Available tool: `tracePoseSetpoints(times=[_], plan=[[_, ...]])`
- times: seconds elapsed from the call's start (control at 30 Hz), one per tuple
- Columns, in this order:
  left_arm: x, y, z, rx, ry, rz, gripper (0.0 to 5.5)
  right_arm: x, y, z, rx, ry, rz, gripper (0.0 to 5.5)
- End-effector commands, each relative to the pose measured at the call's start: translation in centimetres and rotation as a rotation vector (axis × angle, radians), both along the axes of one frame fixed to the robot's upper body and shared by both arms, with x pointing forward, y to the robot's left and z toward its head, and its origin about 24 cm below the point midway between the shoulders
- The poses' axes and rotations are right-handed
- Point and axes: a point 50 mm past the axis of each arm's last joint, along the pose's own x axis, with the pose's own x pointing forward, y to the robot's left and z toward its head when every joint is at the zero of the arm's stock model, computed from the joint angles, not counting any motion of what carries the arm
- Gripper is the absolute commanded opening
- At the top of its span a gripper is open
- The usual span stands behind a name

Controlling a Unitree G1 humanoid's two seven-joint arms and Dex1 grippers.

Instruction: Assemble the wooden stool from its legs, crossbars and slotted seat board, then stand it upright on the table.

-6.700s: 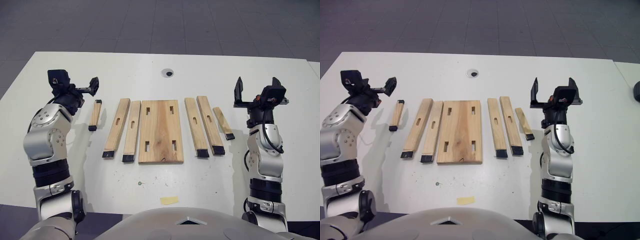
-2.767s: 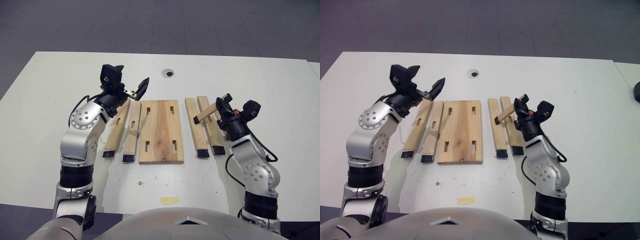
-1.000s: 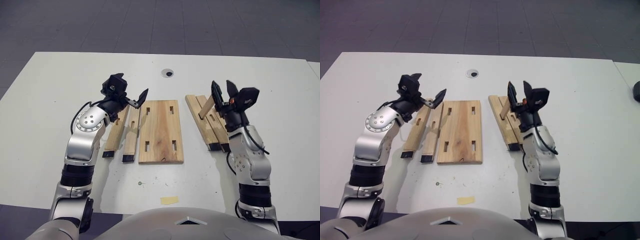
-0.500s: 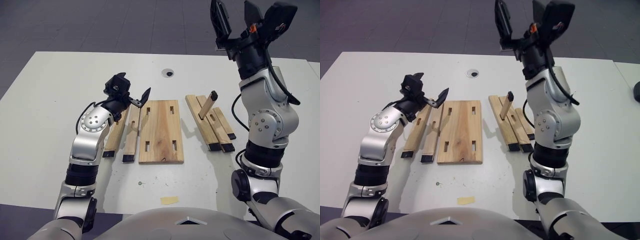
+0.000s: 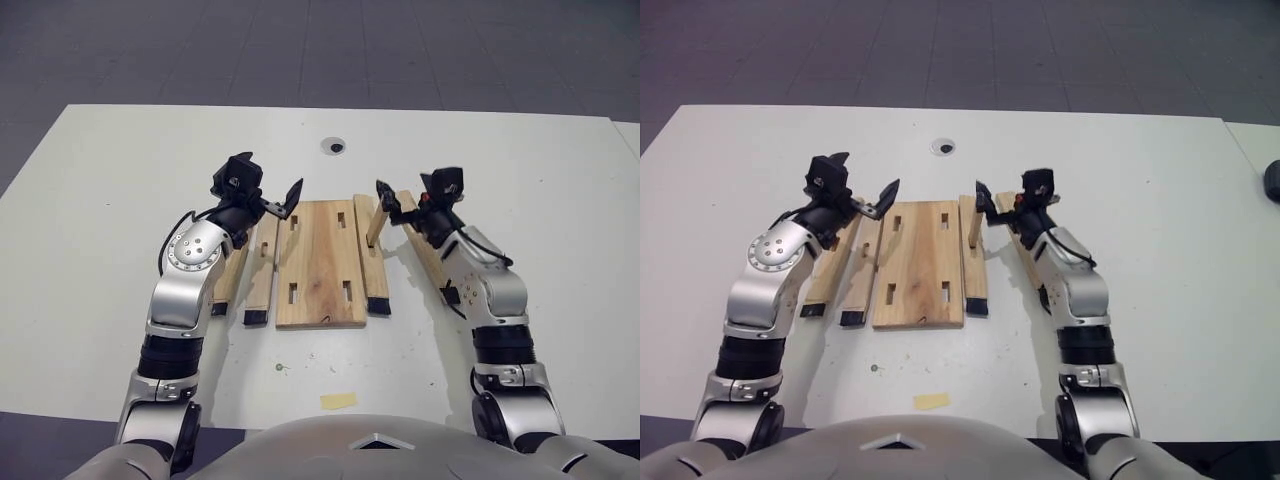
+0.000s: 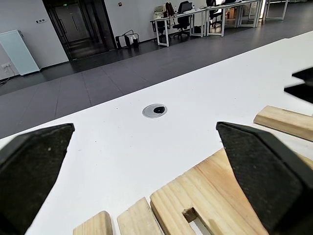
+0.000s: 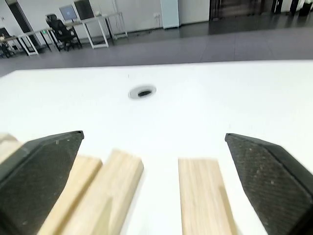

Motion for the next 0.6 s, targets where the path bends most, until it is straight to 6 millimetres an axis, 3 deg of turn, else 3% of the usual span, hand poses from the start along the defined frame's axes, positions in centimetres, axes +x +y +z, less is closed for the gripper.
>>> tracePoseSetpoints(times=[0.03,0.17,0.27,0.43,0.6], plan=[[-0.2,-0.3,-0.2,-0.003,0.017,0.003,5.40,-0.1,0.7,2.5,0.084,-0.100,0.010,5.37],[-0.1,0.1,0.0,0.008,0.010,0.015,5.40,-1.5,-0.4,4.5,0.255,-0.204,-0.026,5.37],[-0.4,0.6,-0.2,0.004,0.021,0.027,5.40,-4.0,-0.8,5.8,0.372,-0.286,0.010,5.37],[-0.8,1.7,-0.4,-0.006,0.039,0.079,5.40,-7.8,0.1,5.6,0.340,-0.242,0.178,5.37],[-0.7,1.2,-0.6,0.002,0.044,0.066,5.40,-6.0,3.0,7.9,0.277,-0.313,0.207,5.37]])
